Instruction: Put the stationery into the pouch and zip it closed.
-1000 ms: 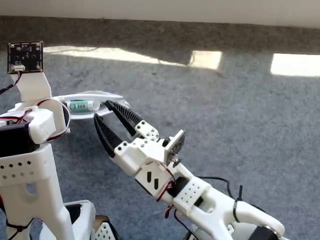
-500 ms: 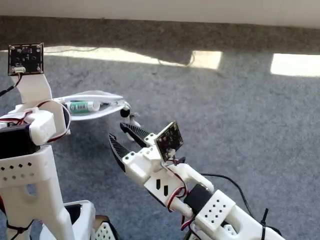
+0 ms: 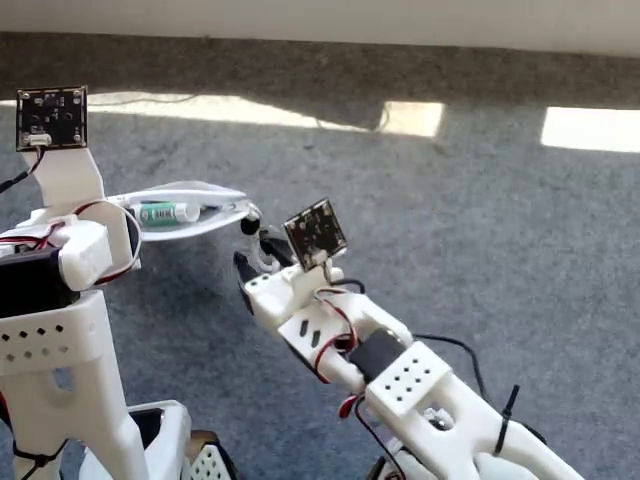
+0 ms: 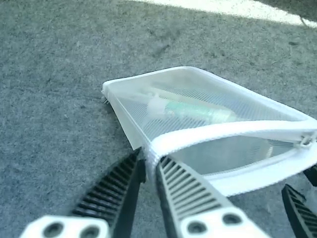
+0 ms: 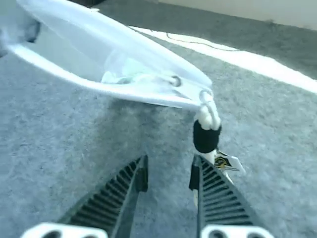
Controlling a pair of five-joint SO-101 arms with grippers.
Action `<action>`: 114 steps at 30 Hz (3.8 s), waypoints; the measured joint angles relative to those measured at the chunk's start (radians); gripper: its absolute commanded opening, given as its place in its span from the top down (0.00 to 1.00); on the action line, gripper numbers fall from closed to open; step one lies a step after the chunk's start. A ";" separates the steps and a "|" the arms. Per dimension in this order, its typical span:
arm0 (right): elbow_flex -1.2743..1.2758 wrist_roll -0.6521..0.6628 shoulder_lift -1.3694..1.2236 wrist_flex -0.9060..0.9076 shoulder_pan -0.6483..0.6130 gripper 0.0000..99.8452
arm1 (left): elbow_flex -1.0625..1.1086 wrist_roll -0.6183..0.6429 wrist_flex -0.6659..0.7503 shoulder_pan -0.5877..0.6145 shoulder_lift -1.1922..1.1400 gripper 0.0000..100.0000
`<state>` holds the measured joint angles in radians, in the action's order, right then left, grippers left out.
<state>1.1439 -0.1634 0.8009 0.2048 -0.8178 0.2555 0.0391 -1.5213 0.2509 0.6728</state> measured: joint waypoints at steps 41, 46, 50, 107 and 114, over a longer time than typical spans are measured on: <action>-0.114 0.000 -0.466 -0.430 0.092 0.87 | 0.000 0.000 0.000 0.000 0.000 0.99; -0.112 0.000 -0.468 -0.572 0.092 0.87 | 0.000 0.005 0.000 0.000 -0.002 0.99; -0.112 0.000 -0.468 -0.583 0.092 0.87 | 0.000 0.006 0.000 0.000 -0.003 0.99; -0.040 0.324 0.269 0.322 -0.133 1.00 | 0.003 0.195 0.115 -0.002 -0.017 0.74; 0.026 0.388 0.359 0.325 -0.189 1.00 | 0.009 0.144 0.117 -0.135 -0.017 0.74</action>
<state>1.1699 0.2248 1.1600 0.5301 -1.0065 0.2647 0.1834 -1.4047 0.1158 0.6559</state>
